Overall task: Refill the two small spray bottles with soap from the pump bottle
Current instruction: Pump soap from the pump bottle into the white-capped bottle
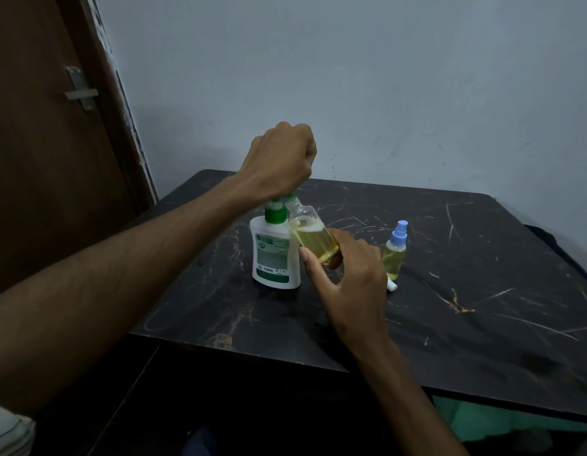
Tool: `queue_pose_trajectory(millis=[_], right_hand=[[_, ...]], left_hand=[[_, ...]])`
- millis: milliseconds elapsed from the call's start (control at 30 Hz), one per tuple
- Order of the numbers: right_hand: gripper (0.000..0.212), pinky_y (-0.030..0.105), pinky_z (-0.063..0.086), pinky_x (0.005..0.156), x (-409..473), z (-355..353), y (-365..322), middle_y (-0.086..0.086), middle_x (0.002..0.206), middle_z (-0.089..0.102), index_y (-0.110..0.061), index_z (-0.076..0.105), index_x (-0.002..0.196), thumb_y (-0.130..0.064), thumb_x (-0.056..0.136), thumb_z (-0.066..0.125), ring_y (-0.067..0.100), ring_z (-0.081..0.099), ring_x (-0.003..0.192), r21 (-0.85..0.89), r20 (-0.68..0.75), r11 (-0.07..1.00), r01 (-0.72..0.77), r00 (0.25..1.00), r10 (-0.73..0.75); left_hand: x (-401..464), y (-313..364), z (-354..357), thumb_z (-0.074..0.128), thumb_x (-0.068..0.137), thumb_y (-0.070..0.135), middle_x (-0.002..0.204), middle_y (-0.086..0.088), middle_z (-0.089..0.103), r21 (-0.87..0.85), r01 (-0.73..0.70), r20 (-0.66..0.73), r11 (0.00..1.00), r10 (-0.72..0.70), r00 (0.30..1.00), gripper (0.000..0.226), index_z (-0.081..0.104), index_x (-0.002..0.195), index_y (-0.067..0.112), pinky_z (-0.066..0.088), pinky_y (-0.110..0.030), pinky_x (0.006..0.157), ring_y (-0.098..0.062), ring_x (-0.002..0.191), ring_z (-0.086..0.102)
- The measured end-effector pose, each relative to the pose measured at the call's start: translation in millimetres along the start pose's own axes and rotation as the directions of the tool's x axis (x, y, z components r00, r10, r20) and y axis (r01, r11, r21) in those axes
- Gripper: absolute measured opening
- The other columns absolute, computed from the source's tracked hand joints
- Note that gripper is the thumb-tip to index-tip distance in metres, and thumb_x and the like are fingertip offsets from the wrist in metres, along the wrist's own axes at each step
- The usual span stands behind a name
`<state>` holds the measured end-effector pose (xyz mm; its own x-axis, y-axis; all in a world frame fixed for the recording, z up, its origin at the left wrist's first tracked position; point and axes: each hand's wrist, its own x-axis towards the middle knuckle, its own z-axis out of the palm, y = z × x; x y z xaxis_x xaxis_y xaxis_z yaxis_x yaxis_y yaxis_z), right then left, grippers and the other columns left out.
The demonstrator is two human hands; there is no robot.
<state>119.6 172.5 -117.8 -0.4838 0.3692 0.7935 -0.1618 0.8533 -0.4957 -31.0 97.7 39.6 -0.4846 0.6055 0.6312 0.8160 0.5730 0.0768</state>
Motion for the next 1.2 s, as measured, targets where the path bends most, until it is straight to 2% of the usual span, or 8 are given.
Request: queue_pose_trajectory(millis=[333, 633, 767, 933, 1100, 1200], right_hand=[[0.045, 0.022, 0.032, 0.078, 0.0, -0.3, -0.1, -0.009, 0.088, 0.061, -0.016, 0.068, 0.121, -0.054, 0.097, 0.062, 0.009, 0.049, 0.080, -0.003, 0.013, 1.000, -0.004, 1.000, 0.004], [0.047, 0.022, 0.032, 0.080, -0.2, 0.8, 2.4, -0.007, 0.090, 0.063, -0.017, 0.068, 0.123, -0.055, 0.097, 0.062, 0.014, 0.054, 0.082, -0.022, 0.029, 1.000, -0.018, 0.999, 0.018], [0.048, 0.022, 0.032, 0.079, -0.9, 0.6, 3.1, -0.007, 0.090, 0.062, -0.018, 0.067, 0.123, -0.057, 0.098, 0.060, 0.016, 0.054, 0.083, -0.020, 0.038, 0.999, -0.028, 0.999, 0.028], [0.049, 0.022, 0.032, 0.079, -0.4, 1.4, 2.4, -0.007, 0.090, 0.062, -0.017, 0.068, 0.124, -0.058, 0.098, 0.059, 0.015, 0.054, 0.084, -0.024, 0.043, 0.999, -0.032, 0.999, 0.033], [0.046, 0.022, 0.032, 0.078, -0.9, 0.4, 2.0, -0.007, 0.089, 0.062, -0.019, 0.067, 0.122, -0.057, 0.098, 0.060, 0.016, 0.054, 0.083, -0.016, 0.033, 0.999, -0.030, 0.999, 0.031], [0.044, 0.023, 0.032, 0.079, -0.4, 0.3, 2.3, -0.008, 0.088, 0.061, -0.018, 0.068, 0.121, -0.055, 0.098, 0.061, 0.014, 0.053, 0.082, -0.015, 0.027, 1.000, -0.026, 0.999, 0.026]], left_hand=[[-0.6, -0.9, 0.6, 0.047, 0.071, -0.008, 0.052, 0.011, 0.040, -0.006, -0.009, -0.001, 1.000, 0.009, 1.000, 0.037, 0.042, 0.052, 0.024, 0.057, -0.044, 0.065, -0.012, 0.051, 0.042], [-4.5, 1.8, 2.4, 0.044, 0.067, -0.008, 0.052, 0.011, 0.040, 0.000, 0.000, 0.015, 1.000, 0.000, 1.000, 0.034, 0.043, 0.051, 0.022, 0.050, -0.038, 0.062, -0.011, 0.052, 0.041], [-1.0, 2.8, -2.3, 0.045, 0.069, -0.008, 0.052, 0.011, 0.038, -0.001, -0.008, 0.013, 1.000, 0.008, 1.000, 0.036, 0.040, 0.051, 0.023, 0.040, -0.035, 0.063, -0.010, 0.051, 0.038], [-5.2, 1.8, 2.5, 0.046, 0.071, -0.010, 0.052, 0.011, 0.041, -0.014, -0.008, 0.014, 1.000, 0.008, 1.000, 0.038, 0.043, 0.052, 0.023, 0.051, -0.038, 0.065, -0.010, 0.051, 0.042], [-3.0, 1.6, -0.8, 0.046, 0.071, -0.009, 0.052, 0.010, 0.040, -0.021, -0.015, 0.010, 1.000, 0.015, 1.000, 0.038, 0.041, 0.052, 0.024, 0.049, -0.037, 0.063, -0.010, 0.052, 0.041], [-0.3, 0.4, -0.1, 0.046, 0.070, -0.009, 0.052, 0.010, 0.040, -0.006, -0.011, 0.013, 1.000, 0.011, 1.000, 0.038, 0.041, 0.051, 0.023, 0.042, -0.032, 0.060, -0.010, 0.050, 0.039]])
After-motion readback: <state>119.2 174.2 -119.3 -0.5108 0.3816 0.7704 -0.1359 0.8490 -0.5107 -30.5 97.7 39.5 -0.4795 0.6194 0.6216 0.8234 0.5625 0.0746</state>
